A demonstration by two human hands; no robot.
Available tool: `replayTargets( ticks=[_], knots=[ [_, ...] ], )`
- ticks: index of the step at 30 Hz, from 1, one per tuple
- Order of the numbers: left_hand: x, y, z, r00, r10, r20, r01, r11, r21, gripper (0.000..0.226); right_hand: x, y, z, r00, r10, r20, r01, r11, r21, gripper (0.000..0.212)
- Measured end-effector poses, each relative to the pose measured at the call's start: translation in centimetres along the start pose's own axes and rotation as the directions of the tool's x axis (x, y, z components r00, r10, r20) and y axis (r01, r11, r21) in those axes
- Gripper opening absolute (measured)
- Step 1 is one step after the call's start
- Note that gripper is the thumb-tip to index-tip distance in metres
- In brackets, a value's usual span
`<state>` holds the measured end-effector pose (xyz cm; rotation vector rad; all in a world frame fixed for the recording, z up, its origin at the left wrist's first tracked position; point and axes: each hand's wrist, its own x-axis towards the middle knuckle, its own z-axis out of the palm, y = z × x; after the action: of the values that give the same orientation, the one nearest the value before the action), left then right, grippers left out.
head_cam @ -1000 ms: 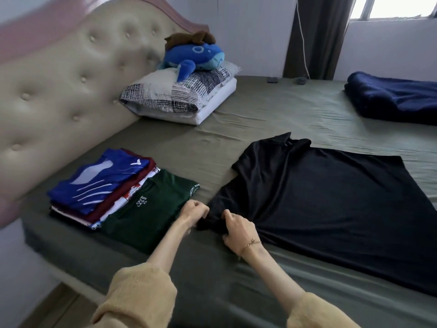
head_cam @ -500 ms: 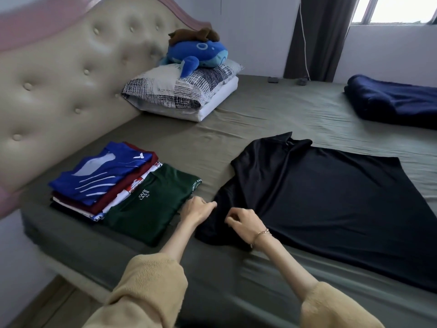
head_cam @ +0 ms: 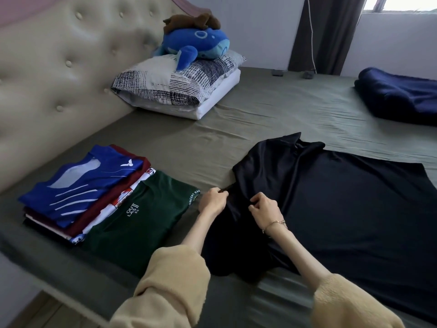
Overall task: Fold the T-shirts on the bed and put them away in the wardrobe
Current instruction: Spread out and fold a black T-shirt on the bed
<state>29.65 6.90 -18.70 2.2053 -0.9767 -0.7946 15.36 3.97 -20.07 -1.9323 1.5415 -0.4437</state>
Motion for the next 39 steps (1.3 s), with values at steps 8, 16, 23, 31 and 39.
replayTargets(
  ticks=[8,16,23,31,39],
  knots=[
    [1.0,-2.3,-1.4,0.99,-0.083,-0.118,0.062,0.983,-0.17,0.036,3.5,-1.8,0.2,0.989,0.001,-0.15,0.001,1.0,0.01,0.018],
    [4.7,0.5,-1.5,0.997,-0.043,0.069,0.053,0.986,-0.157,0.047,9.9,-3.1,-1.7,0.96,-0.208,-0.187,0.185,0.974,-0.133,0.022],
    [7.6,-0.6,-1.2,0.958,-0.102,0.267,0.186,0.933,-0.31,0.044,15.2,-4.2,-2.1,0.904,-0.405,0.137,0.426,0.875,-0.228,0.03],
    [8.8,-0.9,-1.2,0.959,-0.091,0.267,0.179,0.928,-0.327,0.065,18.2,-7.1,-2.0,0.931,-0.183,0.316,0.351,0.685,-0.638,0.044],
    [8.5,-0.5,-1.7,0.927,-0.149,0.344,0.269,0.903,-0.334,0.022,19.8,-7.4,-4.0,0.888,-0.178,0.425,0.404,0.743,-0.534,0.02]
  ],
)
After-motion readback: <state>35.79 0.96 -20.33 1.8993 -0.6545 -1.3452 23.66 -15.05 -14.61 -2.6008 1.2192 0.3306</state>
